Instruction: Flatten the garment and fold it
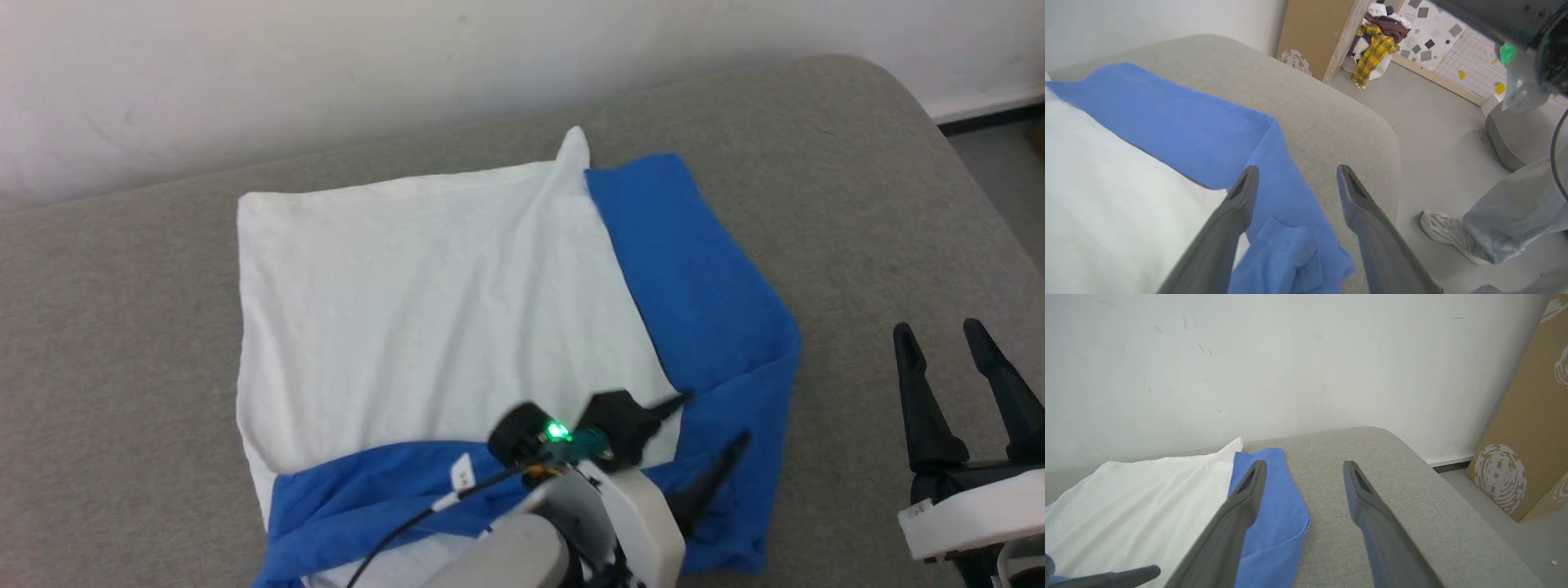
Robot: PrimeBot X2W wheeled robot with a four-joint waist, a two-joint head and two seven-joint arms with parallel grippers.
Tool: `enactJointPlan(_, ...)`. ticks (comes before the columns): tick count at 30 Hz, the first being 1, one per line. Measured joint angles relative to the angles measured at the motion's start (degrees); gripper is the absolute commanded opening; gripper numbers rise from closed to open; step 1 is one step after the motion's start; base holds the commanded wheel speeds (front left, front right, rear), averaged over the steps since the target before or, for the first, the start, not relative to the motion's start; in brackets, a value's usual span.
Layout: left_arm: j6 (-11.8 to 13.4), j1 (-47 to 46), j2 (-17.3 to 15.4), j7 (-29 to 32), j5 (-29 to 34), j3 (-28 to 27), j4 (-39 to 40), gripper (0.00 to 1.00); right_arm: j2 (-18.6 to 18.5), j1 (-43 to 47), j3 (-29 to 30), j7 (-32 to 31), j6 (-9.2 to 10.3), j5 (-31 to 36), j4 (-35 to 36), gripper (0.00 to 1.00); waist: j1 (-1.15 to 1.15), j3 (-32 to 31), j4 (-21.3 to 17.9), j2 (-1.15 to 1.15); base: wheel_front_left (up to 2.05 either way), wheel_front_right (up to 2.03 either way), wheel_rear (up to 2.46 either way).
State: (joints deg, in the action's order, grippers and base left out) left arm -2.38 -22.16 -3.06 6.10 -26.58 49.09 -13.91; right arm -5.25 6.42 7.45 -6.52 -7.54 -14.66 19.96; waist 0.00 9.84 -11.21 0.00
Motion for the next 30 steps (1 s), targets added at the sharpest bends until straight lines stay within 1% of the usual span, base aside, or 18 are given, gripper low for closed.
enactJointPlan(2, 1.9, -0.2, -0.2, -4.5, 1.3, -2.2, 2.2, 1.00, -0.2, 0.1, 0.1, 0.0, 0.00, 0.0, 0.0, 1.00, 0.00, -0.5, 1.0, 0.00, 0.00, 0.00, 0.00)
enactJointPlan(5, 5.2, -0.2, -1.2, -10.8, 1.5, -7.2, 4.5, 1.00, -0.5, 0.1, 0.6, 0.0, 0.00, 0.0, 0.0, 1.00, 0.00, -1.2, 2.6, 0.00, 0.00, 0.00, 0.00)
enactJointPlan(9, 9.0, 0.2, -4.4, -17.7, 1.4, -14.3, 5.8, 1.00, -1.1, 0.1, 1.2, -0.5, 0.00, 0.0, -0.2, 1.00, 0.00, -1.8, 4.9, 0.00, 0.00, 0.00, 0.00)
enactJointPlan(14, 13.1, 3.7, -8.5, -20.5, 1.0, -23.5, 7.8, 1.00, -2.1, -0.2, 1.6, -1.1, 0.00, -0.5, -1.8, 1.00, 0.00, -2.3, 7.4, 0.00, 0.00, 0.00, 0.00)
enactJointPlan(17, 14.9, 7.0, -11.0, -20.8, 0.9, -29.1, 9.3, 1.00, -3.2, -1.3, 1.9, -2.1, 0.00, -1.8, -4.6, 1.00, 0.00, -2.5, 8.6, 0.00, 0.00, 0.00, 0.00)
enactJointPlan(20, 16.4, 10.7, -12.6, -20.8, 1.1, -34.2, 11.7, 1.00, -4.8, -4.1, 2.6, -3.1, 0.00, -3.6, -9.8, 1.00, -0.01, -2.3, 9.5, 0.00, 0.00, 0.00, 0.00)
enactJointPlan(23, 17.1, 13.9, -13.4, -20.8, 1.8, -37.7, 14.2, 1.00, -7.2, -8.7, 3.5, -4.0, 0.00, -6.3, -18.0, 1.00, 0.00, -1.5, 10.2, 0.00, 0.00, 0.00, 0.00)
enactJointPlan(27, 17.1, 15.3, -12.8, -20.8, 2.4, -39.9, 17.4, 1.00, -11.1, -16.8, 3.8, -4.6, 0.02, -10.0, -30.3, 1.00, 0.00, 0.5, 11.3, 0.00, 0.00, 0.00, 0.00)
enactJointPlan(30, 17.1, 15.3, -11.9, -20.8, 3.0, -40.4, 19.3, 1.00, -13.5, -24.4, 2.0, -6.5, 0.01, -12.8, -37.9, 1.00, 0.00, 2.6, 12.3, 0.00, 0.00, 0.00, 0.00)
